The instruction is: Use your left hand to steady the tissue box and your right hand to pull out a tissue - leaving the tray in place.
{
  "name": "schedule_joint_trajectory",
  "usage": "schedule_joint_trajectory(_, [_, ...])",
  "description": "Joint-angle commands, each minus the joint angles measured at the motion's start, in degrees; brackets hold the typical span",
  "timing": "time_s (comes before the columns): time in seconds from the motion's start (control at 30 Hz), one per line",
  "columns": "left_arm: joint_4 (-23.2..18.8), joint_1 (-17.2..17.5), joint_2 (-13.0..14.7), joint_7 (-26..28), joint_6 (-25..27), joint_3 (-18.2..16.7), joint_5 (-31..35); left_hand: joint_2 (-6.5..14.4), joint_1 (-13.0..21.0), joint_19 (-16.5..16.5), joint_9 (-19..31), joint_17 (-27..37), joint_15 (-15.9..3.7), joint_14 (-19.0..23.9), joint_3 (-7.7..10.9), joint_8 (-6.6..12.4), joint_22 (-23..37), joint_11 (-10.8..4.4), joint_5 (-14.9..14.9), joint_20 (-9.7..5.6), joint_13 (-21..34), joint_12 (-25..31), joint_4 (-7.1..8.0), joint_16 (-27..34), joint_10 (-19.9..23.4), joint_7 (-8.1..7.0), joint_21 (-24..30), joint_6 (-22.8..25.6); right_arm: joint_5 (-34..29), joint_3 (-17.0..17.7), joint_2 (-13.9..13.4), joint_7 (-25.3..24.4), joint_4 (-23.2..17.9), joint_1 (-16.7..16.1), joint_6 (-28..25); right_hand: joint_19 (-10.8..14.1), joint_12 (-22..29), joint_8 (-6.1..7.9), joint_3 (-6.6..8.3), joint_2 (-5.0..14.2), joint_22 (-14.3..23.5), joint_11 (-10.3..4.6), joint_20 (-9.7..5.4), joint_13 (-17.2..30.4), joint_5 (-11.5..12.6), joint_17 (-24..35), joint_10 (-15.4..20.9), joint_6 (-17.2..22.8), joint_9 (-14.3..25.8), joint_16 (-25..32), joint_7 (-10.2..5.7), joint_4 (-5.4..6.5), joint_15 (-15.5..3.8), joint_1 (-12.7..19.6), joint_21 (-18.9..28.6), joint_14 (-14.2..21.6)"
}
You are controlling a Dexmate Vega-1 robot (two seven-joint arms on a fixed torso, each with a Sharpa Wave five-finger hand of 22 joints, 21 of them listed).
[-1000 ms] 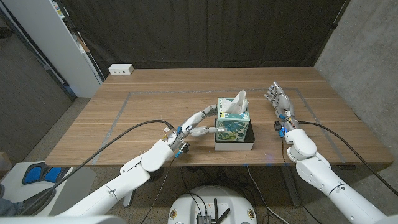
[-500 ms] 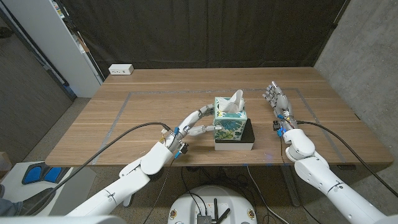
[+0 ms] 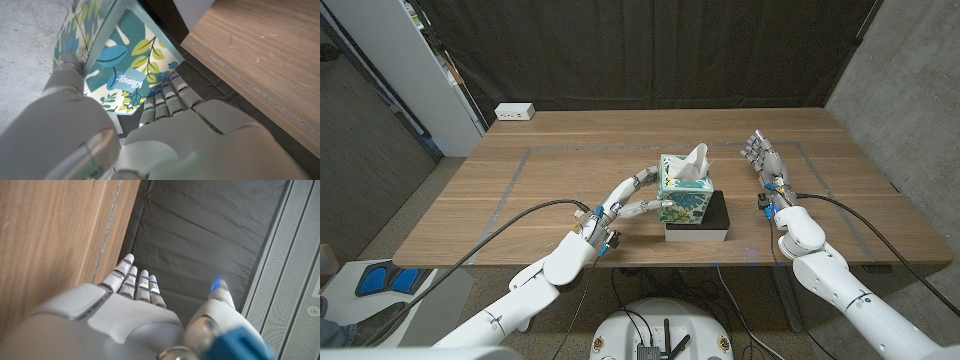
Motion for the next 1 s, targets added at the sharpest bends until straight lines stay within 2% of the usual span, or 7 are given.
schedule_joint_trajectory(0.03, [0.02,0.21,-0.75,0.49,-1.15,-0.44,-0.69,0.09,0.81,0.90,0.13,0.11,-0.55,1.10,0.62,0.32,0.10,-0.33,0.18,-0.11,0.31,0.53,0.01,0.43,0.94,-0.13,0.49,1.05,-0.36,-0.03,-0.32,-0.56,-1.02,-0.31,-0.64,0.35,-0.07,-0.24,-0.05,0.32,0.16,-0.40,0.17,0.01,0.20,0.20,-0.13,0.26,0.26,0.37,-0.27,-0.08,-0.12,-0.32,0.23,0.16])
schedule_joint_trajectory(0.23, [0.96,-0.30,-1.27,-1.35,-2.79,-0.09,-3.91,0.39,1.22,1.20,0.15,0.13,-0.65,1.53,0.77,0.38,0.12,-0.52,0.24,-0.14,0.38,0.67,0.02,0.41,1.56,-0.29,0.51,1.78,-0.44,0.05,-0.49,-0.91,-1.56,-0.64,-1.06,0.36,-0.06,-0.23,-0.05,0.32,0.16,-0.39,0.17,0.00,0.20,0.19,-0.12,0.27,0.26,0.38,-0.26,-0.08,-0.12,-0.33,0.24,0.17])
schedule_joint_trajectory(0.47, [-1.87,0.39,-0.59,-1.75,-1.11,-1.21,-3.74,0.65,1.61,1.75,0.18,0.15,-0.87,1.99,0.88,0.39,0.15,-0.76,0.27,-0.15,0.46,0.79,0.03,0.41,2.16,-0.45,0.63,2.40,-0.67,-0.02,-0.63,-1.06,-1.96,-0.59,-1.48,0.33,-0.06,-0.22,-0.04,0.33,0.16,-0.30,0.16,0.00,0.21,0.16,-0.14,0.29,0.25,0.38,-0.25,-0.08,-0.10,-0.34,0.24,0.16])
schedule_joint_trajectory(1.0, [-4.03,0.81,-1.67,-0.79,-1.42,-2.47,-2.96,1.08,1.84,1.65,0.21,0.21,-0.81,1.87,0.94,0.12,0.18,-0.78,0.29,-0.11,0.57,0.60,0.19,0.17,2.03,-0.47,0.48,2.49,0.14,-0.06,-0.03,-0.71,-1.21,-0.53,-1.10,0.35,-0.06,-0.20,-0.03,0.35,0.16,-0.43,0.18,-0.01,0.21,0.11,-0.13,0.35,0.25,0.41,-0.27,-0.09,-0.14,-0.33,0.26,0.20])
